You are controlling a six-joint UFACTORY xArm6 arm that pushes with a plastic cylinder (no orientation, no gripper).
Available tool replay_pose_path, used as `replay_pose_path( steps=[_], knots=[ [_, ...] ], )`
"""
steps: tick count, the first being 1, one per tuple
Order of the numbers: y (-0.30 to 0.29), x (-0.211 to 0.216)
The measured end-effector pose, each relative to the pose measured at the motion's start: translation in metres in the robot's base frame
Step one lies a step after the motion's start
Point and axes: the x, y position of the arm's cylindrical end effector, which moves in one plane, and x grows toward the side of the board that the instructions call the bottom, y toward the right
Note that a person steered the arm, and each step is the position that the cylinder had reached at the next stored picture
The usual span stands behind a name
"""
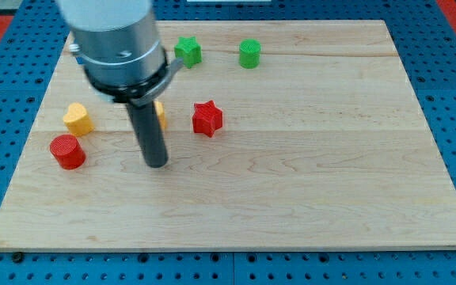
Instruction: Push the yellow hexagon to the left center of the board
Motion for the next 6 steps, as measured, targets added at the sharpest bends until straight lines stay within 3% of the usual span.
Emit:
replay_pose_path(
  steps=[3, 4, 5, 6],
  knots=[
    [-0.002, -0.079],
    [-0.031, -0.094],
    [-0.105, -0.094],
    [-0.124, -0.1]
  ],
)
